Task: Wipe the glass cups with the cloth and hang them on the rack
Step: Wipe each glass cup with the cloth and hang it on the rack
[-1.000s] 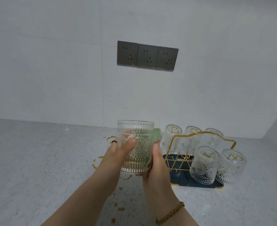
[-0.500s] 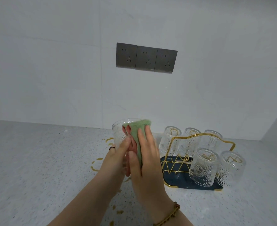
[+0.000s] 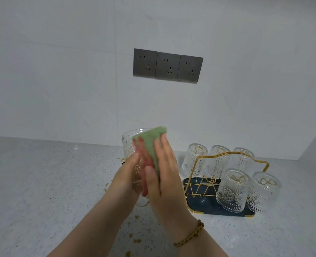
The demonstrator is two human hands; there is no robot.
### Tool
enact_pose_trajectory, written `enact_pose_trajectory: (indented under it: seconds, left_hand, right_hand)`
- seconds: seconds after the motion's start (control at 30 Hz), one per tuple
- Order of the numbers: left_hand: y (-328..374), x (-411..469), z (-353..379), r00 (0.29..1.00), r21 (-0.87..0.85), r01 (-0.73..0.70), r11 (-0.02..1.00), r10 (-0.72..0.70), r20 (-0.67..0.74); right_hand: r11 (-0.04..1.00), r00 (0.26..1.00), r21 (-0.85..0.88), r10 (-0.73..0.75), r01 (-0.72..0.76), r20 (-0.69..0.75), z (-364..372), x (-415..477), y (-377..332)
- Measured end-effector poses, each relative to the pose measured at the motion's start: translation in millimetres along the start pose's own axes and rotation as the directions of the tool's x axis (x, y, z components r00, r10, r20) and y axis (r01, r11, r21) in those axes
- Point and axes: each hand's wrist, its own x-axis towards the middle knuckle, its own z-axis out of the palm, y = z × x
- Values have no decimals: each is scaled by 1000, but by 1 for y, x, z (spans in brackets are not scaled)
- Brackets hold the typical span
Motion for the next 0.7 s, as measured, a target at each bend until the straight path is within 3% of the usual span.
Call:
enact_pose_trajectory:
  seconds: [0.07,0.13,0.2,0.3,0.4,0.47,0.53,0.6,0.63,0.7]
  left_hand:
    - [-1,-2,-1,1000,-16,-21,1000,21,7]
    - [1,-4,-2,999,-4,-41,999,41,14]
    - [3,-2,-3,999,10,-49,999,49,19]
    - [3,-1,-3,996,24,-71,997,69,58]
    - [2,1,-5,994,47,-51,998,46,98]
    - [0,1,-5,992,81,-59,995,49,114]
    - [-1,-1,-6,989,68,-98,993,89,122]
    - [-3,0,-7,992,105,-97,990,87,96]
    - [-4,1,-7,996,142,-72,987,63,68]
    - [-6,1,-8,998,143,-46,989,41,36]
  right_hand:
    - [875,944,356,301,-329,134,-10,7,-1]
    - [727,884,506,416,-465,215,-15,8,5]
    - [731,895,525,413,-435,167,-13,2,2]
    - [825,949,472,295,-310,109,-7,-8,-11]
    - [980,998,191,58,-56,0,-5,-10,-17]
    - [998,1000,65,-22,22,2,-5,-9,-13]
    - [977,995,194,87,-93,39,-11,-3,-11]
    - [809,955,507,264,-296,136,-19,6,-7]
    - [738,934,575,316,-352,166,-23,8,-6]
    - [723,928,584,324,-369,185,-22,4,-6]
